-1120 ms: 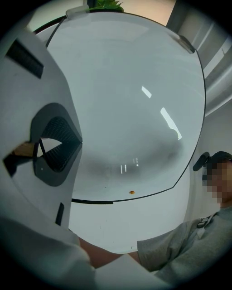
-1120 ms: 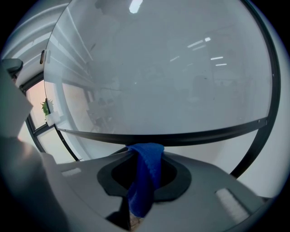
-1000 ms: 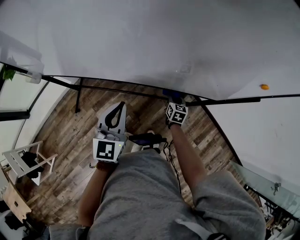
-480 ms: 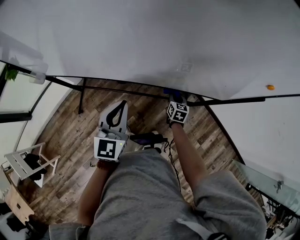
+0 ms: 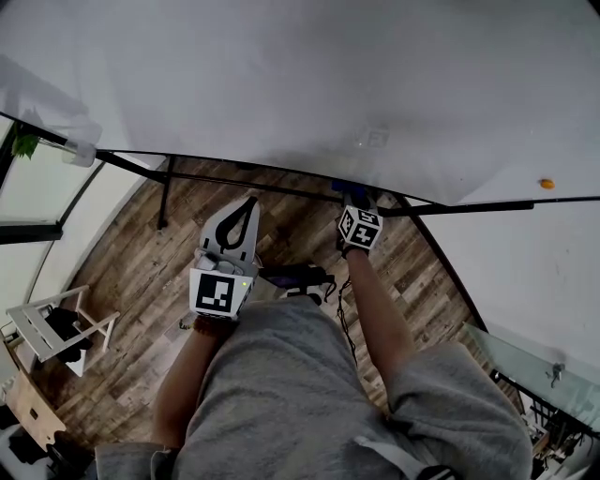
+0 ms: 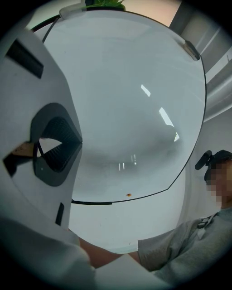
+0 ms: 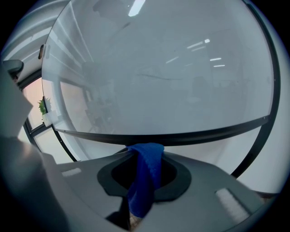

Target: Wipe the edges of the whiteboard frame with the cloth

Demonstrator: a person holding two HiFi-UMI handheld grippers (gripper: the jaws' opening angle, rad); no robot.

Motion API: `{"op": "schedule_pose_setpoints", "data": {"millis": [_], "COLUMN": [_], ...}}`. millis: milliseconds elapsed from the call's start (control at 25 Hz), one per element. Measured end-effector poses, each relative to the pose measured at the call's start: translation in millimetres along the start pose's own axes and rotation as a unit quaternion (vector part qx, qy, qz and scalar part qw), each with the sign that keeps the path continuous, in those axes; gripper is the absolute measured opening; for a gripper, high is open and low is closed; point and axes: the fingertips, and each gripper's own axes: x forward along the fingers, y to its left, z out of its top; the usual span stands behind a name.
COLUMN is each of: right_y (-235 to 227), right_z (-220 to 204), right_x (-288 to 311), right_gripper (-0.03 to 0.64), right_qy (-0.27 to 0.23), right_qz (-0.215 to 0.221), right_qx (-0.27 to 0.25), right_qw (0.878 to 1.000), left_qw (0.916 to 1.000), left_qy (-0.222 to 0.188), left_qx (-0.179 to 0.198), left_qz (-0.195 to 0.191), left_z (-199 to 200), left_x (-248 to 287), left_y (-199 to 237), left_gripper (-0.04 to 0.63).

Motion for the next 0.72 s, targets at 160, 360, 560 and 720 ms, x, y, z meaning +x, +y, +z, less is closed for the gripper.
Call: {"op": "schedule_pose_setpoints", "data": {"millis": [160, 360, 560, 720], "right_y": [1, 1, 10, 14], "right_z": [0, 2, 3, 4], "right_x": [0, 1, 4, 5], "right_gripper": [0.084, 0.084, 0.084, 0.084], "right_qy": [0.0, 0.001, -0.006, -0.015], "right_qz": [-0.006, -0.01, -0.012, -0.024], "right_qx": [0.003, 0.001, 0.002, 0.01], "right_qw": [1.0, 1.0, 1.0, 1.0], "left_qw": [1.0, 0.9998, 0.9998, 0.9997], "left_qy": [-0.003, -0.01, -0.016, -0.023], "left_qx": [0.004, 0.012, -0.003, -0.002], "left_qz": [-0.005, -0.008, -0.013, -0.008], "left_z": [1, -1, -1, -8], "left_x": [0, -2, -6, -13], "left_y": [11, 26, 41, 53], "left_gripper": [0.009, 0.009, 0.009, 0.009]}}
